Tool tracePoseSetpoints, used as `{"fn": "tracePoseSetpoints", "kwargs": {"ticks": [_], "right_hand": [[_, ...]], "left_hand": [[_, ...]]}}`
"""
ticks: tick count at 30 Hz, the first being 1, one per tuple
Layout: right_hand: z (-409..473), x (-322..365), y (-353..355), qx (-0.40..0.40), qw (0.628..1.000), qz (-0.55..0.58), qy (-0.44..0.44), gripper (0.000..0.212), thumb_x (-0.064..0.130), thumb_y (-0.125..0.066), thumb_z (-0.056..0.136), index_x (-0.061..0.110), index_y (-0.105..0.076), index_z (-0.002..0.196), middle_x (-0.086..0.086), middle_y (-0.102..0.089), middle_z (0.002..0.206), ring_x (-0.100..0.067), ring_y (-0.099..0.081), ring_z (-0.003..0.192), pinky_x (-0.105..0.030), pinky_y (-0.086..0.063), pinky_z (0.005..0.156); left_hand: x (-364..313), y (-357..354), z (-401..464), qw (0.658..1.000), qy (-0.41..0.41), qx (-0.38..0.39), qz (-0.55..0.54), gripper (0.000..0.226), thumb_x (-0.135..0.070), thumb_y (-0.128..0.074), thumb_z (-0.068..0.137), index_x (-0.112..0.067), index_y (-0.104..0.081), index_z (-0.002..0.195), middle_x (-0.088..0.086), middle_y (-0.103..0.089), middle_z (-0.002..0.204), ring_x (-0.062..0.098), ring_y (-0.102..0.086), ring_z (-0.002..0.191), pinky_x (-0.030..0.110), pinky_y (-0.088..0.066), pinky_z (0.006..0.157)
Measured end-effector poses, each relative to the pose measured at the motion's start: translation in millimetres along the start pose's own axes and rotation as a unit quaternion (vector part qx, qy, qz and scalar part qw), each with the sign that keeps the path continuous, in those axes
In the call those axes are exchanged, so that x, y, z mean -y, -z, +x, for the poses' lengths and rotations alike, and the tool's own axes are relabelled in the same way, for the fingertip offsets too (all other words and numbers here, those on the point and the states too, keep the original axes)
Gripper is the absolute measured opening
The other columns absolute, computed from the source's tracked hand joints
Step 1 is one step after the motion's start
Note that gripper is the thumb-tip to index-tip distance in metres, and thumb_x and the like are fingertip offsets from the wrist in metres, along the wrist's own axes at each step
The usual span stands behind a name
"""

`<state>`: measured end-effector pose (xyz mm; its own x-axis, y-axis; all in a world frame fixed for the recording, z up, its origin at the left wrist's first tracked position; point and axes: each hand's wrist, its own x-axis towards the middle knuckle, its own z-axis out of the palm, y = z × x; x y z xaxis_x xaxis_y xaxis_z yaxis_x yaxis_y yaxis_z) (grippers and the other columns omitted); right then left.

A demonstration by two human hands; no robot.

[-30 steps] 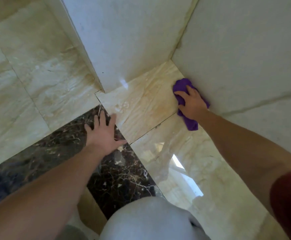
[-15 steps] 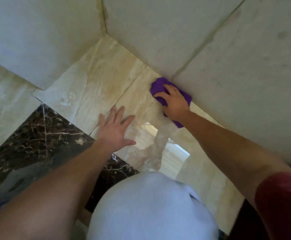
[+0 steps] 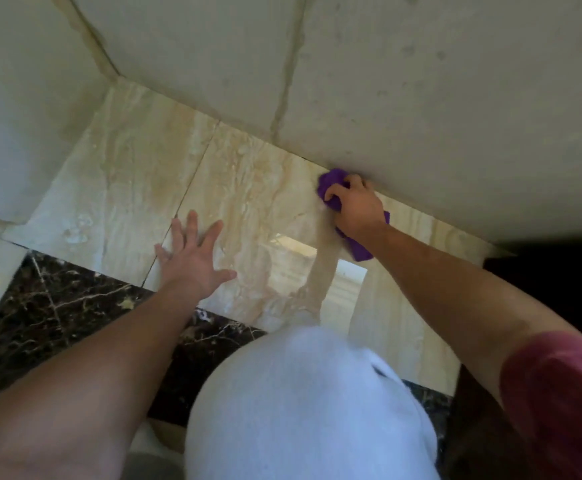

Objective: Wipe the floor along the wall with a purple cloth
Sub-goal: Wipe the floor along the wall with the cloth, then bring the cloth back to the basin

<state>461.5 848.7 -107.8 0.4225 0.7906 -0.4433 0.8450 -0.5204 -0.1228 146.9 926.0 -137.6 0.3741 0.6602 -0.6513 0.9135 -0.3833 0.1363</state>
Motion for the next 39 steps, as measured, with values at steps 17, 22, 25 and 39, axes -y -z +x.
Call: {"fn": "tracePoseSetpoints", "kwargs": {"ticks": [17,22,25,39], "right_hand": [[-293,81,297,-0.022,0.936,0.351,0.014,0.033,-0.008,-0.052,0.062,0.009,-0.072,0.081,0.007,-0.064,0.112,-0.014,-0.06,0.092,-0.011,-0.043,0.068],[-403,59,351,-0.067,0.88,0.467,-0.056,0.043,-0.001,-0.062,0.074,0.014,-0.074,0.113,-0.007,-0.052,0.146,-0.024,-0.036,0.146,-0.038,-0.032,0.119],[-465,53,363,-0.173,0.796,0.531,-0.233,0.05,0.021,-0.062,0.085,0.022,-0.059,0.135,0.0,-0.044,0.151,-0.013,-0.038,0.143,-0.033,-0.036,0.116],[-753,155,306,-0.379,0.184,0.803,-0.421,0.044,0.021,-0.066,0.094,-0.002,-0.056,0.13,-0.032,-0.064,0.123,-0.052,-0.065,0.097,-0.063,-0.054,0.079]], "left_hand": [[-197,259,-249,0.676,0.046,0.263,-0.687,0.04,-0.053,-0.06,0.094,-0.017,-0.072,0.108,0.01,-0.079,0.101,0.023,-0.077,0.09,0.041,-0.061,0.07],[-237,291,-342,0.694,0.03,0.285,-0.661,0.023,-0.037,-0.057,0.1,-0.02,-0.069,0.11,0.001,-0.08,0.096,0.015,-0.076,0.087,0.034,-0.062,0.071],[-260,307,-394,0.723,0.019,0.305,-0.619,0.02,-0.031,-0.062,0.098,-0.017,-0.068,0.109,0.004,-0.079,0.093,0.016,-0.076,0.079,0.033,-0.061,0.066],[-246,266,-622,0.759,-0.169,0.537,-0.326,0.03,-0.034,-0.06,0.099,-0.012,-0.072,0.115,0.013,-0.075,0.114,0.026,-0.073,0.09,0.04,-0.059,0.072]]}}
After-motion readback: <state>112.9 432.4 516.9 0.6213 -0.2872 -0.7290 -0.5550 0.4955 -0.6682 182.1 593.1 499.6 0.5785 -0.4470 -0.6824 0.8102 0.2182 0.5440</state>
